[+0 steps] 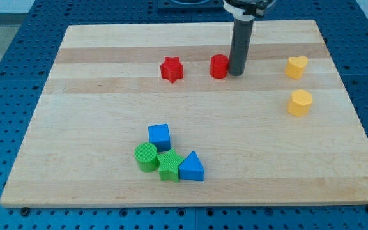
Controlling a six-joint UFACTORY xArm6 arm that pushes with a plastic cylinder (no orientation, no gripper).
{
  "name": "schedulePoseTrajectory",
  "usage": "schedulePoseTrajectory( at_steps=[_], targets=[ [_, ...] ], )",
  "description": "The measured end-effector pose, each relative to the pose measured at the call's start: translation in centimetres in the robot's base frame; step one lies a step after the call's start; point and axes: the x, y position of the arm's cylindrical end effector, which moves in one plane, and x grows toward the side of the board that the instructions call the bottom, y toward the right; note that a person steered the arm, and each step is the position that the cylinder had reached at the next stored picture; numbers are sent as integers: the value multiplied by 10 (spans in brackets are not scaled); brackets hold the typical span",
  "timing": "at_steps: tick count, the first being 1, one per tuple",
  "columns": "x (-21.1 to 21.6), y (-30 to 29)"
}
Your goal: Push the yellow heart diagonal to the yellow hexagon
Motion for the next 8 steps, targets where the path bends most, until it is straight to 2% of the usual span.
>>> schedulePoseTrajectory(
  at_steps=[2, 3, 4, 7, 8],
  targets=[
    [0, -6],
    [0, 37],
    [-20, 106],
    [-57, 129],
    [-52, 191]
  ],
)
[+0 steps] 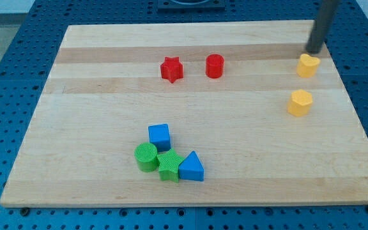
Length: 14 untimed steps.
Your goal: Push the yellow heart diagonal to the yellow hexagon
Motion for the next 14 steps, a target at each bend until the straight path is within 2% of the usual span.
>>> schedulePoseTrajectory(
  at_steps=[1, 3, 7, 8, 9, 10, 11, 12, 14],
  targets=[
    [47, 0],
    [76, 0],
    [71, -69],
    [75, -67],
    [76, -10],
    [76, -5],
    [42, 6],
    [22, 4],
    [46, -21]
  ],
)
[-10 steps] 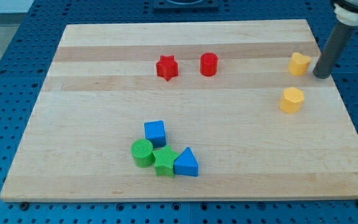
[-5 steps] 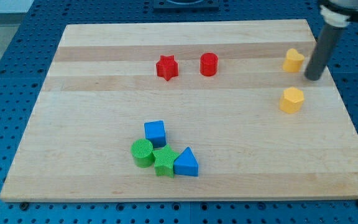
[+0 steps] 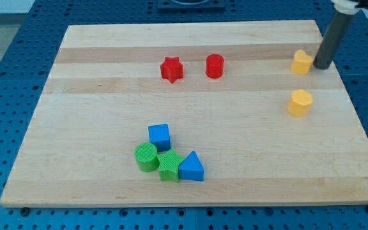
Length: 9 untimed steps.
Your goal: Push the yellow heart diagonal to the yellow hexagon
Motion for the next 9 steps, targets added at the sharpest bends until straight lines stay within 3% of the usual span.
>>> schedulePoseTrajectory(
  at_steps=[2, 3, 5, 7, 9],
  targets=[
    [3, -6],
    [-25, 37],
    [-24, -6],
    [3, -54],
    [8, -67]
  ],
)
